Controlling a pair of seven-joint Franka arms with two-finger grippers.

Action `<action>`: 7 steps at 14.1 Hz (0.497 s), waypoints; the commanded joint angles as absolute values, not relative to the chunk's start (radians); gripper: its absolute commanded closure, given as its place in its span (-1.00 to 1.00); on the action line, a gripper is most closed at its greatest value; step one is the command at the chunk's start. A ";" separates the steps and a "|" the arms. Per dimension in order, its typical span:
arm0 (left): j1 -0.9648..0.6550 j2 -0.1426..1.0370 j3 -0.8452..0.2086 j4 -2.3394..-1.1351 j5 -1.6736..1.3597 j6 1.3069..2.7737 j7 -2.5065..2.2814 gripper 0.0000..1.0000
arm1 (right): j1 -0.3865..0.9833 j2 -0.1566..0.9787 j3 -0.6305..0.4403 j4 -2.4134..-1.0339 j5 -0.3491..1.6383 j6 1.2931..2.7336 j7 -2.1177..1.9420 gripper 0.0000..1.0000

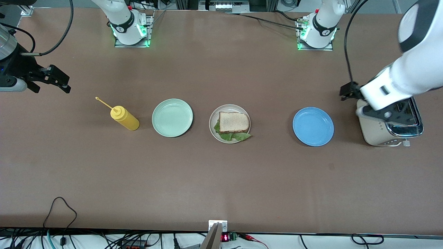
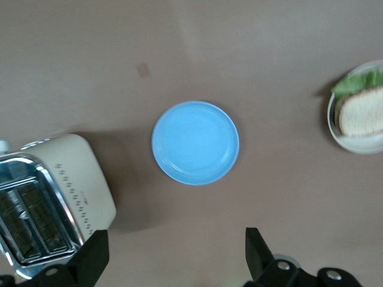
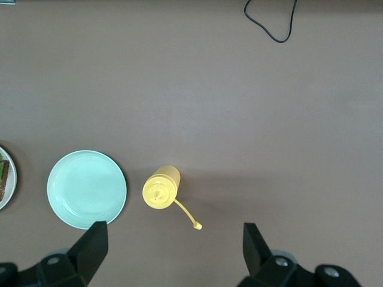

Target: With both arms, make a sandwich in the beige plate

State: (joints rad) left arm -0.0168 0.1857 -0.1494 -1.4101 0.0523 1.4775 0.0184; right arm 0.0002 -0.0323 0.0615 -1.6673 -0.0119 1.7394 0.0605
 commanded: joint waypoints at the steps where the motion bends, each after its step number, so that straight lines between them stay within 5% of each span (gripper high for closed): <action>1: -0.034 -0.038 -0.101 -1.644 0.034 1.613 -0.008 -1.00 | -0.017 -0.021 0.074 -1.640 -0.003 1.698 0.043 -1.00; 7: -0.026 -0.064 -0.087 -1.717 0.031 1.638 0.014 -1.00 | -0.017 -0.023 0.074 -1.640 -0.003 1.687 0.041 -1.00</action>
